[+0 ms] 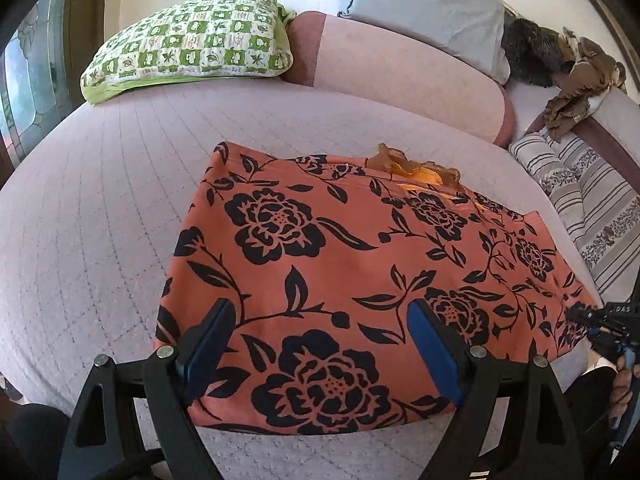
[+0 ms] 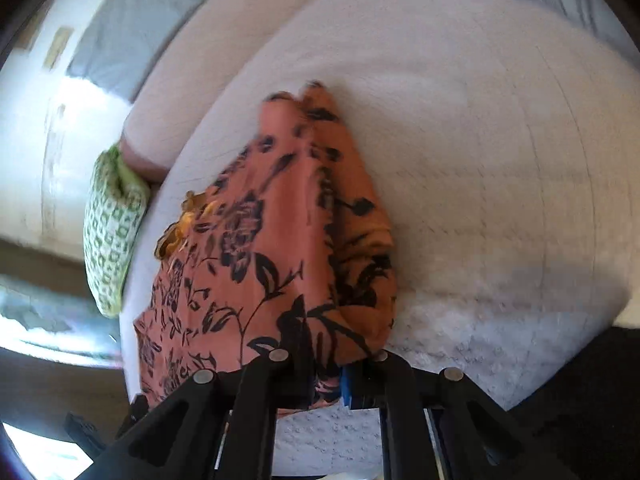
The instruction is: Fold small clothes
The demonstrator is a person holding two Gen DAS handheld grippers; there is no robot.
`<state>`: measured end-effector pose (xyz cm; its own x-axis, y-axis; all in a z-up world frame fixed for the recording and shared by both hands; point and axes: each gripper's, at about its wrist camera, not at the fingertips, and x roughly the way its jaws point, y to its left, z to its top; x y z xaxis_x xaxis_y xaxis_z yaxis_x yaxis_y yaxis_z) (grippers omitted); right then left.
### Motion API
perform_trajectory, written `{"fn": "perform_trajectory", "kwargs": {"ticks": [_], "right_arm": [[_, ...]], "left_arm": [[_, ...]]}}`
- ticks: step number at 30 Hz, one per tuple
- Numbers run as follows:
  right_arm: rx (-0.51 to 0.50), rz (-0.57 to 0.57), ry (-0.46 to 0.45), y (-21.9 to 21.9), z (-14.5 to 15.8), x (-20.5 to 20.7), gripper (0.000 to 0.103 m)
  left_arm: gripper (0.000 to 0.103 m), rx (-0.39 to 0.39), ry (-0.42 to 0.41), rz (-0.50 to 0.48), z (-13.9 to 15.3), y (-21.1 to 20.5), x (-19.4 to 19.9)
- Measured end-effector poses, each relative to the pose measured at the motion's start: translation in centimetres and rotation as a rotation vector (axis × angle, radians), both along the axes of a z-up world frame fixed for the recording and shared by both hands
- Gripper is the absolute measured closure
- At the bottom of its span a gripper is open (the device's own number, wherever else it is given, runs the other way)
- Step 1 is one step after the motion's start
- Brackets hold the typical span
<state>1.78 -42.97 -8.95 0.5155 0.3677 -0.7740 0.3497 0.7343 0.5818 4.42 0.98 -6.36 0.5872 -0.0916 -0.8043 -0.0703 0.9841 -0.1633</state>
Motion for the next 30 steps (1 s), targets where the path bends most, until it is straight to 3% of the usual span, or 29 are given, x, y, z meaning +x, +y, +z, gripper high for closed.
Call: {"fn": "perform_trajectory", "kwargs": {"ticks": [3, 6, 9, 12, 15, 17, 18, 20, 21, 23, 25, 27, 30], "right_arm": [[-0.058, 0.025, -0.049, 1.3, 2.3, 0.2, 0.094], [-0.158, 0.125, -0.161, 5.4, 7.2, 1.1, 0.094], [-0.217, 0.261, -0.292, 12.1, 12.4, 2.2, 0.094], [-0.254, 0.432, -0.390, 20.7, 15.3, 2.4, 0.094], [-0.253, 0.624, -0.398, 29.4, 13.5, 1.8, 0.090], [-0.226, 0.708, -0.327, 32.9, 9.5, 2.2, 0.086], [-0.183, 0.769, -0.255, 34.4, 5.9, 2.8, 0.079], [-0.132, 0.779, -0.113, 34.9, 1.2, 3.7, 0.077], [-0.045, 0.731, -0.143, 33.7, 1.2, 3.6, 0.078], [0.007, 0.707, -0.175, 32.1, 3.2, 3.4, 0.067], [0.025, 0.661, -0.254, 29.6, 5.7, 2.9, 0.022], [0.007, 0.564, -0.337, 26.4, 7.7, 2.1, 0.019], [-0.001, 0.491, -0.330, 23.5, 7.9, 1.5, 0.019]], "left_arm": [[0.015, -0.010, -0.005, 0.015, 0.1, 0.6, -0.2], [0.015, -0.021, -0.030, 0.041, 0.7, 1.7, -0.4], [0.015, -0.049, -0.064, 0.084, 1.5, 3.2, -0.9], [0.015, -0.067, -0.104, 0.139, 2.3, 5.3, -2.0], [0.015, -0.079, -0.119, 0.193, 2.5, 7.4, -3.0], [0.015, -0.092, -0.101, 0.238, 2.0, 9.0, -3.4], [0.015, -0.107, -0.085, 0.257, 1.6, 9.6, -3.4], [0.015, -0.144, -0.052, 0.280, 0.9, 10.5, -3.5], [0.015, -0.151, -0.051, 0.282, 0.9, 10.6, -3.6], [0.015, -0.154, -0.064, 0.275, 1.1, 10.5, -3.7], [0.015, -0.196, -0.064, 0.255, 1.2, 9.9, -3.4], [0.015, -0.243, -0.067, 0.203, 1.4, 8.5, -2.8], [0.015, -0.291, -0.037, 0.128, 0.8, 5.8, -1.3]]}}
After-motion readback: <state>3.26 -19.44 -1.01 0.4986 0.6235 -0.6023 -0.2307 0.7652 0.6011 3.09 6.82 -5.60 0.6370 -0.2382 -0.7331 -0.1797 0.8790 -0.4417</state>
